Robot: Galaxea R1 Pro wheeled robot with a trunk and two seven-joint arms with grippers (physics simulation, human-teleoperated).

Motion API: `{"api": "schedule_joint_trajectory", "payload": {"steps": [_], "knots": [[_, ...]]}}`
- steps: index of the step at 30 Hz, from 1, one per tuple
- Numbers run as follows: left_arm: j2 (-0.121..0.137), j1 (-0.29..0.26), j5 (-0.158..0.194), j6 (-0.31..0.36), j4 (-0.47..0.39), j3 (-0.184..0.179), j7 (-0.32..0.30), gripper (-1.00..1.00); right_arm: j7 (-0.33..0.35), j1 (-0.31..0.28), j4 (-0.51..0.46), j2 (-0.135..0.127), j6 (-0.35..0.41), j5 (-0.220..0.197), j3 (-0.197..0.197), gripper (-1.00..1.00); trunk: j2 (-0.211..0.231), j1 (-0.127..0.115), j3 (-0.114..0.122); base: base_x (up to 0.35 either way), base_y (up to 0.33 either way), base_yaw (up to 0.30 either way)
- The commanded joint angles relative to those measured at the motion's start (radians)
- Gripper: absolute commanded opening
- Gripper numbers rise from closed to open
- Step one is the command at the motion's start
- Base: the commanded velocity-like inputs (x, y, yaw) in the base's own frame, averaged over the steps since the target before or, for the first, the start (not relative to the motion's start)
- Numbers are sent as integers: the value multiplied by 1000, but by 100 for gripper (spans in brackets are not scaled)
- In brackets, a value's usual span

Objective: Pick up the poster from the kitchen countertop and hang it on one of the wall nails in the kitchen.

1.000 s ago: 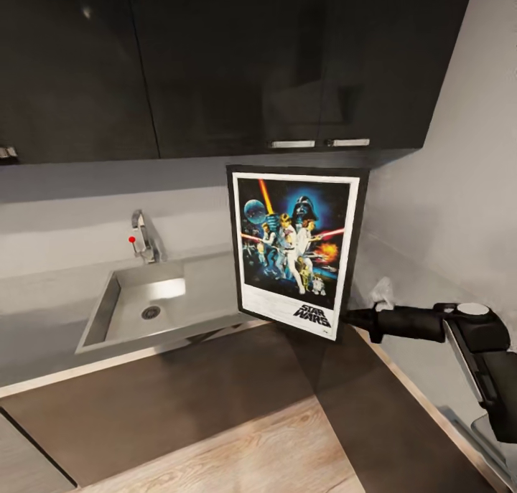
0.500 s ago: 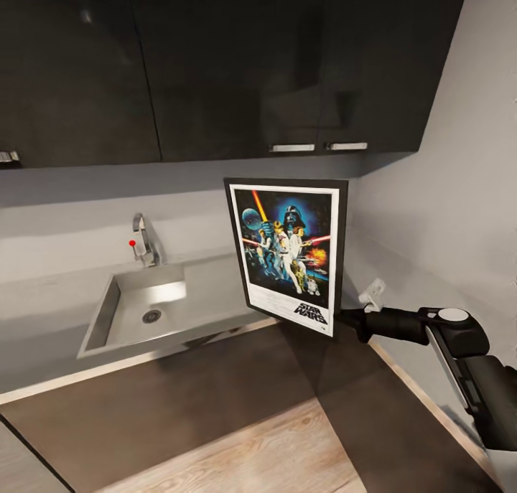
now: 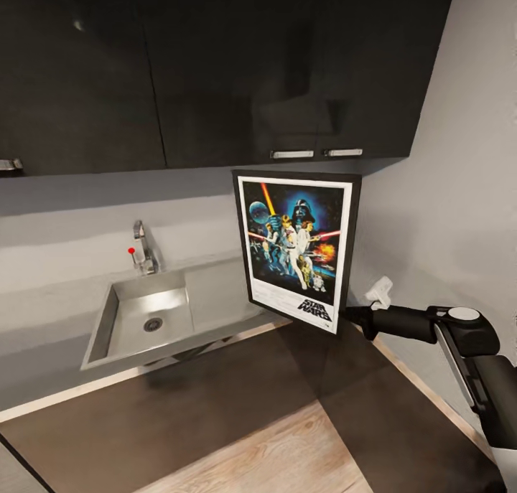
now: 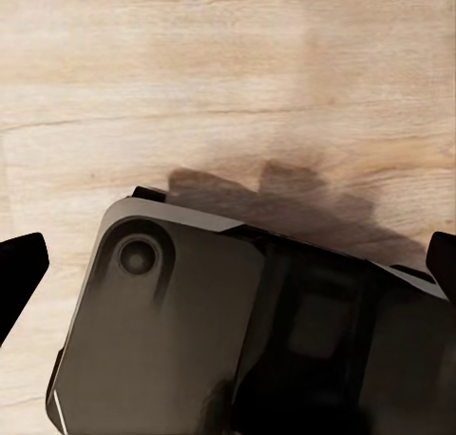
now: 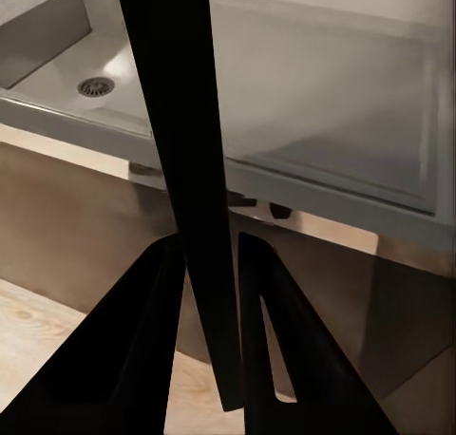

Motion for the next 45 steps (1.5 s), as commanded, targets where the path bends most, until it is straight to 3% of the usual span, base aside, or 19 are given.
{"api": "schedule_joint_trajectory", "payload": {"steps": [1, 13, 23, 31, 41, 45], "knots": [[-1, 0, 3, 7, -1, 5, -7, 100, 12, -1, -1, 0, 5, 8, -4, -100, -2, 1, 0, 0, 6, -57], [-1, 0, 4, 8, 3, 6, -7, 100, 13, -1, -1, 0, 5, 8, -8, -100, -2, 1, 20, 0, 1, -8], [-1, 0, 4, 5, -2, 7, -5, 100, 13, -1, -1, 0, 5, 8, -9, -100, 68, -38, 68, 0, 0, 0], [-1, 0, 4, -72, 0, 9, -4, 100, 13, -1, -1, 0, 5, 8, -9, -100, 124, -68, 106, 0, 0, 0], [-1, 0, 4, -79, 3, 8, -2, 100, 28, -1, -1, 0, 16, 8, -10, -100, 124, -68, 118, 0, 0, 0], [-1, 0, 4, -79, 3, 8, -2, 100, 46, -1, -1, 0, 18, 6, -38, -100, 124, -68, 118, 0, 0, 0]]}}
